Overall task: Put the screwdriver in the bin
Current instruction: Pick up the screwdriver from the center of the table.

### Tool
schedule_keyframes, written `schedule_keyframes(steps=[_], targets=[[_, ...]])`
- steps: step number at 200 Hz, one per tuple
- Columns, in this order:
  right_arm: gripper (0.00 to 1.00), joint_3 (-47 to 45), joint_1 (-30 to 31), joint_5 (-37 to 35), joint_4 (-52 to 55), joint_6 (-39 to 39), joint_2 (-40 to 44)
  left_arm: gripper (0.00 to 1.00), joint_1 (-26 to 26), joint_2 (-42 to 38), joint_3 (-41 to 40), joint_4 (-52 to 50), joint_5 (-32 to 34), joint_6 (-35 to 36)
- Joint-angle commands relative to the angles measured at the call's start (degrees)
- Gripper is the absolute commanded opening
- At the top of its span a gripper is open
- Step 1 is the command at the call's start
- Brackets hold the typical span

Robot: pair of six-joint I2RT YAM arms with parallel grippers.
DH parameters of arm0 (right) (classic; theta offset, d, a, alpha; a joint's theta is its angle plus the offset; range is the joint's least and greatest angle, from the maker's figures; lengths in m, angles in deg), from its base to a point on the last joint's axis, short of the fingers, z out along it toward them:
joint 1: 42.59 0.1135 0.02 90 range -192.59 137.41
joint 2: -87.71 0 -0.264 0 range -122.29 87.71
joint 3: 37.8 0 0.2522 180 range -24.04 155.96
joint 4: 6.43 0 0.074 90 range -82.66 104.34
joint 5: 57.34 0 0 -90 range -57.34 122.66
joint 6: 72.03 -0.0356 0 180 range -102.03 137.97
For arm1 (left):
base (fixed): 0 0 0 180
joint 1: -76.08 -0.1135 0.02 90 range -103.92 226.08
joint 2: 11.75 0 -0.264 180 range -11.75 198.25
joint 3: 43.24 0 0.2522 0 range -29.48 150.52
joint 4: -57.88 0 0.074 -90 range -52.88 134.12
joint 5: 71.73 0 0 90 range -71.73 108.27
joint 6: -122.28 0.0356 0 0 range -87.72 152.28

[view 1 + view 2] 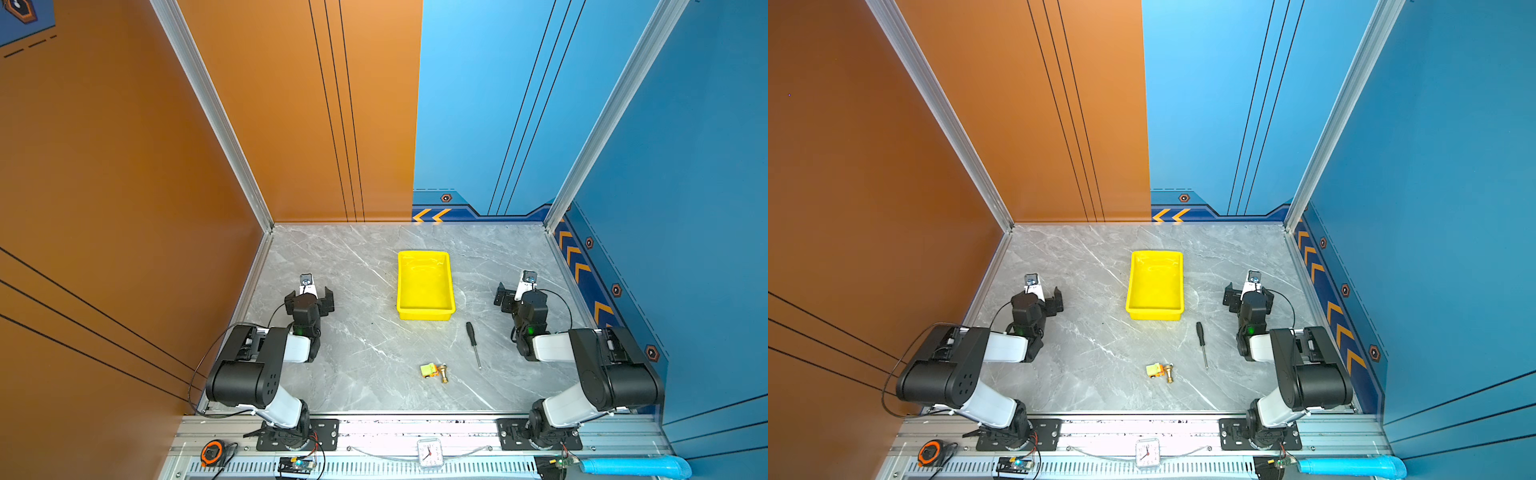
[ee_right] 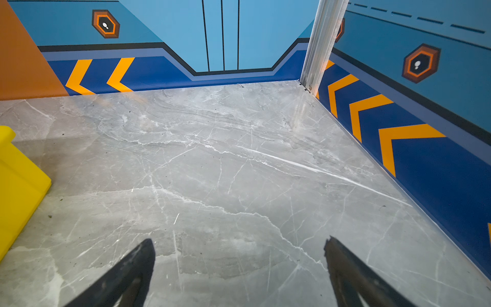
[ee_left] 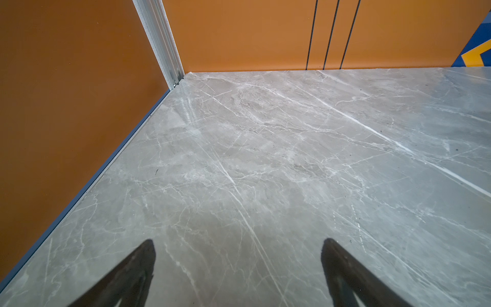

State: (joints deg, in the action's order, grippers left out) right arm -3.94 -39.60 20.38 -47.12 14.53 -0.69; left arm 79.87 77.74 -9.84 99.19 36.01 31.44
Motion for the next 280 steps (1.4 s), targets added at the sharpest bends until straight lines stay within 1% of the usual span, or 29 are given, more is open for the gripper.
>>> schedule_keyframes(steps=[1, 22, 44, 60, 77, 100, 117, 136, 157, 181, 195, 207, 224, 238, 255, 266, 280], targets=[[1.0, 0.63, 0.1, -2.61, 0.98, -0.82, -0.08, 0.98, -0.23, 0.31, 1.02, 0.48, -0.55, 0.82], [1.0, 0.31, 0.36, -5.13, 2.41, -1.64, 2.24, 0.98, 0.12, -0.4, 0.78, 0.42, 0.89, 0.69], [1.0, -1.23, 0.42, -5.73, 1.72, -1.74, 4.68, 0.98, 0.34, -2.56, 0.08, 0.06, 2.31, 0.34], [1.0, -1.18, 0.51, -6.59, 4.84, -1.91, 7.84, 0.98, 0.42, -4.42, -0.1, -1.01, 2.8, 0.48], [1.0, -0.81, 0.53, -6.58, 9.81, -2.67, 11.94, 0.98, 0.42, -7.65, 0.94, -6.38, 3.97, -0.11], [1.0, -1.03, 1.19, -6.74, 15.48, -4.05, 17.77, 0.98, 0.38, -12.46, 2.23, -14.08, 2.99, -0.87], [1.0, -0.23, 2.79, -8.74, 21.93, -4.84, 22.6, 0.98, 0.43, -16.73, 5.16, -24.11, 2.72, -2.09], [1.0, 1.37, 5.01, -11.28, 30.67, -6.03, 28.37, 0.98, 0.75, -20.99, 7.86, -32.93, 0.07, -3.92], [1.0, 2.84, 6.9, -13.83, 39.55, -10.48, 34.5, 0.98, 2.05, -24.37, 10.79, -42.03, -3.06, -5.56], [1.0, 6.21, 7.93, -19.0, 54.53, -21.61, 40.89, 0.98, 4.44, -28.08, 12.4, -48.2, -7.47, -8.34], [1.0, 8.67, 8.02, -20.46, 63.99, -27.45, 43.34, 0.98, 6.7, -30.16, 13.16, -51.42, -8.7, -9.61], [1.0, 10.56, 7.93, -20.07, 70.16, -29.94, 44.42, 0.98, 9.17, -31.82, 14.2, -54.5, -8.31, -10.85], [1.0, 12.91, 8.01, -17.29, 76.68, -30.31, 44.63, 0.98, 13.09, -33.07, 17.65, -62.2, -5.86, -12.05], [1.0, 15.35, 8.06, -14.76, 82.03, -30.65, 43.25, 0.98, 15.6, -33.07, 21.58, -70.4, -3.9, -13.91], [1.0, 17.77, 8.01, -10.87, 86.82, -30.71, 40.77, 0.98, 17.47, -32.68, 25.6, -77.27, -3.17, -16.25], [1.0, 18.67, 8.22, -8.32, 88.61, -30.31, 39.42, 0.98, 18.06, -32.42, 27.34, -80.22, -4.27, -17.4], [1.0, 19.71, 8.86, -7.68, 92.38, -31.21, 37.74, 0.98, 18.69, -31.88, 28.54, -81.79, -8.3, -17.36]])
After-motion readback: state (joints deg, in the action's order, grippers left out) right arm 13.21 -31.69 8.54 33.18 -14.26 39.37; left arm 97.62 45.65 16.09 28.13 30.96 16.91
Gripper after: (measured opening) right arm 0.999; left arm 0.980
